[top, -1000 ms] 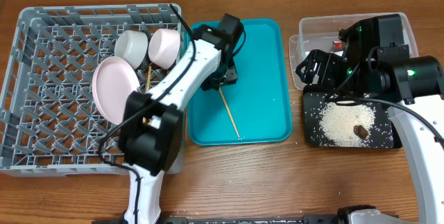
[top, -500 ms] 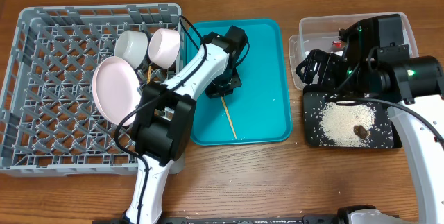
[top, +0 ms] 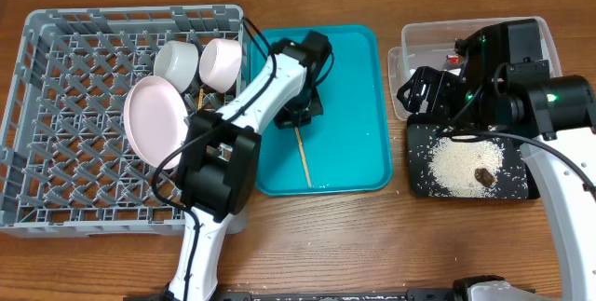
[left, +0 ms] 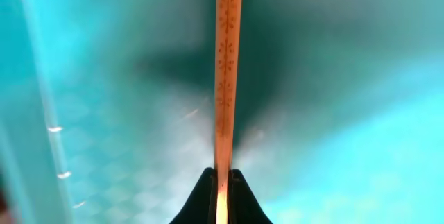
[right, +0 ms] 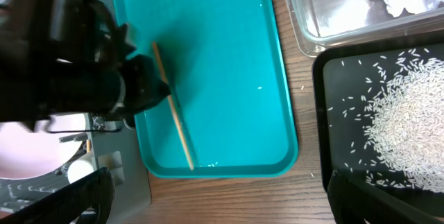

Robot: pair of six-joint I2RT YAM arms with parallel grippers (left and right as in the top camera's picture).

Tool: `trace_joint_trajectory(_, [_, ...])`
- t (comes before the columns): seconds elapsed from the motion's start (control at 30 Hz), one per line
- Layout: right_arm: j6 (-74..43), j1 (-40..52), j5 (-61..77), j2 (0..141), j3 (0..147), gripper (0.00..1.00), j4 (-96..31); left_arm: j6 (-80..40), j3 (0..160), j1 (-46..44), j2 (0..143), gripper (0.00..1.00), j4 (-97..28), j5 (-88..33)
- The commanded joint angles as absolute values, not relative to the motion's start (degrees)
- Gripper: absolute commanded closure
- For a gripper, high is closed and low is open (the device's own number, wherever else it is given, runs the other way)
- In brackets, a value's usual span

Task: Sort waste into correct bins and load items into the dishwasher
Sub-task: 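Lift the second chopstick with the left gripper and stand it in the rack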

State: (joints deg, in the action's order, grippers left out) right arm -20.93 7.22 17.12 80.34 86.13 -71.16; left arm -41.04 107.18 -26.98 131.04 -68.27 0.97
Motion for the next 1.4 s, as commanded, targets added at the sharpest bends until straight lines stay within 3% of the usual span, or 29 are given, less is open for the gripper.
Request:
trace_joint_trajectory(0.0, [-20.5,7.1,16.5,80.4,86.2,0.00,-70.8,-26.8,116.5,-25.2,127.5,0.96,-73.0,0.6])
trace_joint_trajectory(0.2, [-20.5,7.1,16.5,80.4,86.2,0.00,-70.8,-19.0,124.2,-23.6,122.5,0.96,-82.4,3.8])
trace_joint_trajectory(0.43, [-20.5,7.1,16.5,80.4,86.2,0.00,-70.8,-14.8,124.9,-18.8,116.1,0.96,-94.0,18.5])
trace_joint_trajectory(0.77, [-20.5,7.1,16.5,80.4,86.2,0.00,-70.8,-9.2,121.9,-7.3,116.2,0.96,-91.8,19.7])
trace_joint_trajectory(0.8, [-20.5,7.1,16.5,80.4,86.2,0.00,-70.8,-8.3,121.4,-6.7,116.2,0.94,-91.1,19.0])
trace_joint_trajectory(0.9, [-20.5,7.1,16.5,80.4,86.2,0.00,-70.8,-6.6,120.7,-5.7,116.2,0.71,-89.7,16.8])
trace_joint_trajectory(1.0, [-20.5,7.1,16.5,80.4,86.2,0.00,-70.8,-4.6,120.7,-5.7,116.2,0.56,-89.1,16.1])
trace_joint_trajectory(1.13, [-20.5,7.1,16.5,80.4,86.2,0.01,-70.8,-3.8,121.1,-6.0,116.2,0.55,-89.1,16.1])
trace_joint_trajectory(1.37, [-20.5,7.1,16.5,80.4,86.2,0.00,-70.8,-6.4,129.7,-6.0,114.8,0.61,-94.2,12.5])
